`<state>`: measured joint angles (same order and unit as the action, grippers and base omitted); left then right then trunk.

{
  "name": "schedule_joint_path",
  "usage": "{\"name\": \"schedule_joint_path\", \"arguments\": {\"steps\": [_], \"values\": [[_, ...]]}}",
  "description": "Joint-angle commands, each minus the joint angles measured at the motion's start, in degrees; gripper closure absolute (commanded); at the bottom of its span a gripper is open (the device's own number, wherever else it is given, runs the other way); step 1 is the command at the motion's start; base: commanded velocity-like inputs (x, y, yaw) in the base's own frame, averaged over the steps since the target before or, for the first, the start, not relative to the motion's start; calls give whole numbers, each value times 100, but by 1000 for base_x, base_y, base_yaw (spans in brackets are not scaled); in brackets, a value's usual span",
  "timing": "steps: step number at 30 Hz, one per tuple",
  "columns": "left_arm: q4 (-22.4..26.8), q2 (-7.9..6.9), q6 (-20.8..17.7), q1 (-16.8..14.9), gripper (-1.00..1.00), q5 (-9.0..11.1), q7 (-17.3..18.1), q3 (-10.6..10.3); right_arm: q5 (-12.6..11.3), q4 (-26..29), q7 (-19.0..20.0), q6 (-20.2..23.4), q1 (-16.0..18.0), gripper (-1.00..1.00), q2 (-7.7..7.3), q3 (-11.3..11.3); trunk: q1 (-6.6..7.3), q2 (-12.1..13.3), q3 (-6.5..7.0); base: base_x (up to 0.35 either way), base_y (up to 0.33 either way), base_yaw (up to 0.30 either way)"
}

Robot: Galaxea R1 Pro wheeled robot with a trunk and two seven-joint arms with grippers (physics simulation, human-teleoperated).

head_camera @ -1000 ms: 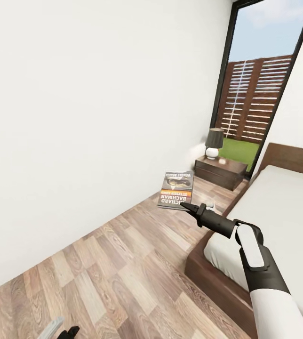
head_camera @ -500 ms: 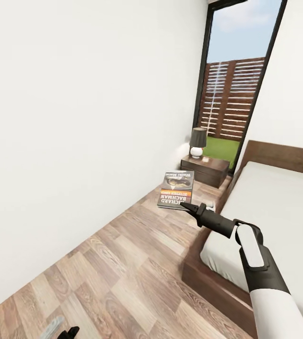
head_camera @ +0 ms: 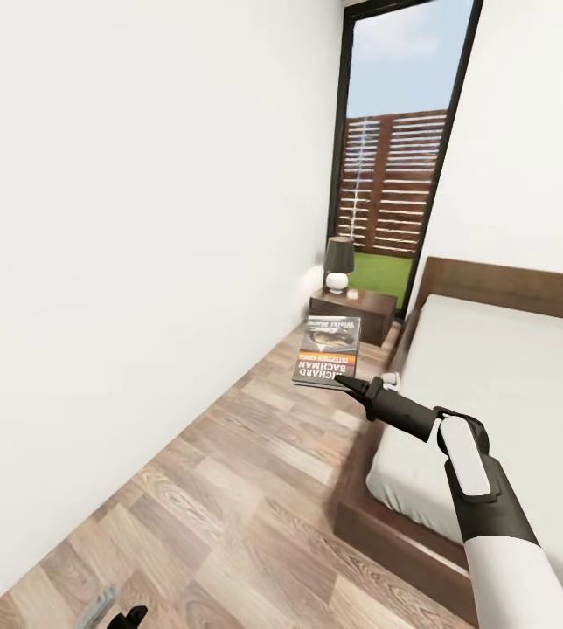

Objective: In the bedroom, move the book from the bed onto either nightstand, and place the two sandals side by side next to the bed.

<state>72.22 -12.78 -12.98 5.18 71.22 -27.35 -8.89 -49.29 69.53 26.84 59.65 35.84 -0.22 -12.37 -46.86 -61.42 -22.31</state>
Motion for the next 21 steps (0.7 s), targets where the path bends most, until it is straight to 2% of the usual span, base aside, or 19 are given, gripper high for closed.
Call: {"name": "schedule_joint_path", "arguments": {"steps": [1, 5, 14, 21], "values": [[11, -5, -3, 1, -100, 33, -34, -7, -2, 0, 58, 35, 7, 100, 4, -11, -3, -4, -5, 244, 256, -264], [11, -5, -8, 1, -100, 33, -34, -7, -1, 0, 58, 35, 8, 100, 4, -11, -3, -4, -5, 244, 256, -264], [-45, -84, -35, -1, -100, 16, 555, -116, 4, 1, 48, 35, 6, 100, 2, -100, -3, -4, -5, 238, 261, -264], [-169, -85, -44, -7, -100, -94, 669, -129, 10, -45, 29, 35, 10, 100, 4, -144, -3, -4, -5, 234, 262, -265]]}}
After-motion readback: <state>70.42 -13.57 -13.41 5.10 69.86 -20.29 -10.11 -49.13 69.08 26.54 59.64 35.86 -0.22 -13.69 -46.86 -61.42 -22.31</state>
